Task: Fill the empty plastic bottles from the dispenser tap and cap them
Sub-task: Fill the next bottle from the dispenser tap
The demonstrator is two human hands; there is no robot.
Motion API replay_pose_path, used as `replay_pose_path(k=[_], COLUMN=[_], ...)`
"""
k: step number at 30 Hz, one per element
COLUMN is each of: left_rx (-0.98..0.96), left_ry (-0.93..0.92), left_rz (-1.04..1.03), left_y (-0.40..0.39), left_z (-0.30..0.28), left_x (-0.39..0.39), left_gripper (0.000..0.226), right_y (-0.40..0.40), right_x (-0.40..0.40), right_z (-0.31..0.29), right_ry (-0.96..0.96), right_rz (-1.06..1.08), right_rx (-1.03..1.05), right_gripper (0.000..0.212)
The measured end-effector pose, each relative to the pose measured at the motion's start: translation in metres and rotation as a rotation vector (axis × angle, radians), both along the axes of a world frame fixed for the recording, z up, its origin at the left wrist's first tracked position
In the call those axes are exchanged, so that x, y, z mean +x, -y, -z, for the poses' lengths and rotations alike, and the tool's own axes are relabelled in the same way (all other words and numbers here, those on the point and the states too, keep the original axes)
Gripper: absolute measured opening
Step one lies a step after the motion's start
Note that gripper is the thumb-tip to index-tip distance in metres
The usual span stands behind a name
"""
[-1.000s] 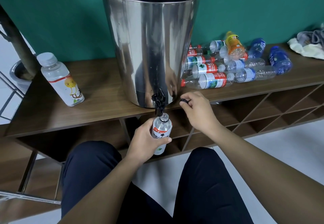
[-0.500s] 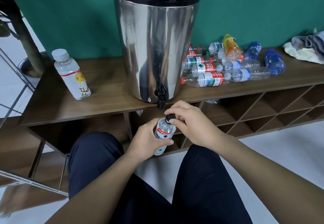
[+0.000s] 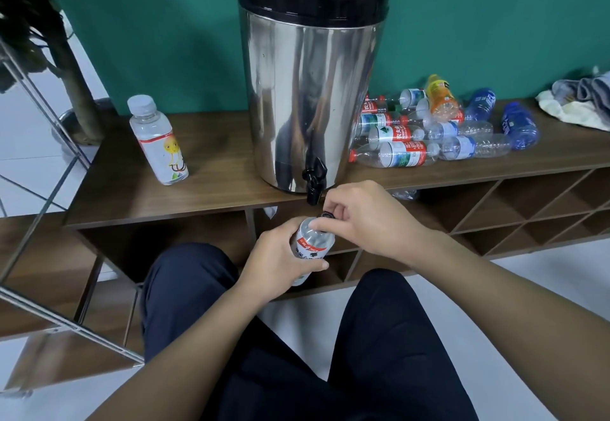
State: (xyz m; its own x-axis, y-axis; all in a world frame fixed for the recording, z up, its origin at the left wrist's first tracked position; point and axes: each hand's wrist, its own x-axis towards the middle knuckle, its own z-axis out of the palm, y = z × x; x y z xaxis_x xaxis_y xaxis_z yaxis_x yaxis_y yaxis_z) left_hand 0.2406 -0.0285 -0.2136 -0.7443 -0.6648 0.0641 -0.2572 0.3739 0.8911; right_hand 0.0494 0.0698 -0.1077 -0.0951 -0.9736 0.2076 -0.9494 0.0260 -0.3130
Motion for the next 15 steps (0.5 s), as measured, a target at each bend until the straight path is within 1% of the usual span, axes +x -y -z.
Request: replay_pose_path(k=[4, 6, 7, 9, 10, 12, 14, 15], left_rx=[-0.038, -0.028, -0.016, -0.005, -0.009, -0.016, -0.017, -0.016], left_ry=[-0.01, -0.04, -0.058, -0.084, -0.093, -0.1, -0.109, -0.114], left_rz=[-0.019, -0.044, -0.061, -0.095, -0.11, -0.129, -0.147, -0.152], left_y=[-0.003, -0.004, -0.005, -0.006, -0.006, -0.005, -0.003, -0.001], left_z=[-0.013, -0.018, -0.021, -0.025, -0.028, -0.033, -0.038, -0.04], left_x=[0.007, 0.01, 0.012, 0.015, 0.017, 0.02, 0.022, 0.023], left_gripper=[0.078, 0.077, 0.077, 0.074, 0.073, 0.072, 0.072, 0.072], right_y=[0.007, 0.01, 0.01, 0.008, 0.007, 0.004, 0.005, 0.007], right_x=[0.009, 0.011, 0.011, 0.009, 0.009, 0.011, 0.015, 0.018], right_z=[-0.018, -0.023, -0.027, -0.034, -0.038, -0.048, -0.058, -0.062], right_ry=[-0.168, -0.131, -0.114, -0.118, -0.107, -0.04, -0.004, -0.022], right_rz=[0.04, 0.047, 0.058, 0.052, 0.028, -0.03, -0.127, -0.158], right_rx=[0.047, 0.059, 0.058, 0.022, 0.011, 0.068, 0.137, 0.18], right_gripper=[0.069, 0.073, 0.072, 0.059, 0.047, 0.014, 0.037, 0.045])
